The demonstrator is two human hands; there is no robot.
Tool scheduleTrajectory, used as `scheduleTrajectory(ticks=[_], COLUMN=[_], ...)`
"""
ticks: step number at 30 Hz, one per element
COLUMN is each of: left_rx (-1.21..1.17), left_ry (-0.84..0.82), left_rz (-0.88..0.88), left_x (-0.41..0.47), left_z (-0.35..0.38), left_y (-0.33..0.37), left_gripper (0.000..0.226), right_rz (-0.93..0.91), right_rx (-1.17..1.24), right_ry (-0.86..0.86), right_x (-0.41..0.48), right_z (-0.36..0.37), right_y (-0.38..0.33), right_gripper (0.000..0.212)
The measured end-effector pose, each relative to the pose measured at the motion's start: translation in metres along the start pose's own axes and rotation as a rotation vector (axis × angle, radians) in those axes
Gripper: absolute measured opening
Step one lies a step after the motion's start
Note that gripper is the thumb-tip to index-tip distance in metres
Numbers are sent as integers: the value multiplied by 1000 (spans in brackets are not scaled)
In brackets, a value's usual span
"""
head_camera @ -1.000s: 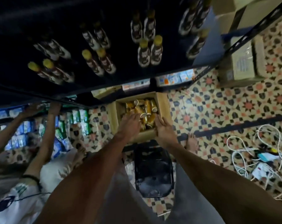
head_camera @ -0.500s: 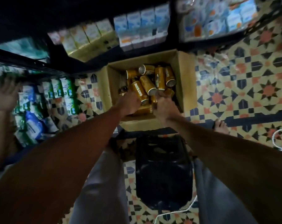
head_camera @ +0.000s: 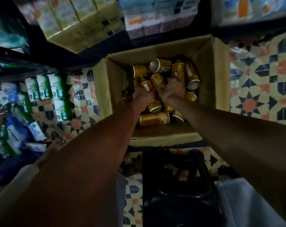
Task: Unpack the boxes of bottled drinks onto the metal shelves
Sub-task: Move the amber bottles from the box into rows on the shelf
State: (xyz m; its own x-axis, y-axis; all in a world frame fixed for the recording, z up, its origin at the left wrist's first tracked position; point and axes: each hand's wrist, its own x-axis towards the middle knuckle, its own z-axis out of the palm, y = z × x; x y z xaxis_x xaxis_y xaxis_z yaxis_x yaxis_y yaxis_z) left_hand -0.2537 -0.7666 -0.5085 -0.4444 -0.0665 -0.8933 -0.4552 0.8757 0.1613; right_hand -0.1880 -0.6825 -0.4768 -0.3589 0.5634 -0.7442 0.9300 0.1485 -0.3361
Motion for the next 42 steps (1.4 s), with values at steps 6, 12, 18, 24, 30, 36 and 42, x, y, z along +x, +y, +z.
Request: scheduleTrajectory(ticks=[6, 12, 18, 24, 30, 36, 42], left_rx=[-227, -462, -569, -578, -603, -525, -493], left_ry=[-107, -490, -600, -471, -220, -103, -18], left_rz=[37, 0, -29, 77, 181, 349, 452], left_x=[6, -28, -81, -132, -218, -322, -421], left_z=[-13, -52, -56, -61, -85, -131, -173], left_y=[-24, -37, -44, -53, -47, -29, -13], left_gripper=[64, 44, 47, 54, 61, 58, 51], right_rz=[215, 394, 254, 96, 0, -27, -88], right_rx=[229, 537, 572, 595, 712, 687, 801], right_ry=[-250, -560, -612, -597, -480, -326, -359], right_x=[-5, -29, -66, -121, -195, -276, -366], right_z=[-21, -44, -50, -62, -102, -161, -220], right_y=[-7, 7, 18, 17, -1, -29, -56], right_gripper=[57, 67, 90, 73, 51, 54, 35])
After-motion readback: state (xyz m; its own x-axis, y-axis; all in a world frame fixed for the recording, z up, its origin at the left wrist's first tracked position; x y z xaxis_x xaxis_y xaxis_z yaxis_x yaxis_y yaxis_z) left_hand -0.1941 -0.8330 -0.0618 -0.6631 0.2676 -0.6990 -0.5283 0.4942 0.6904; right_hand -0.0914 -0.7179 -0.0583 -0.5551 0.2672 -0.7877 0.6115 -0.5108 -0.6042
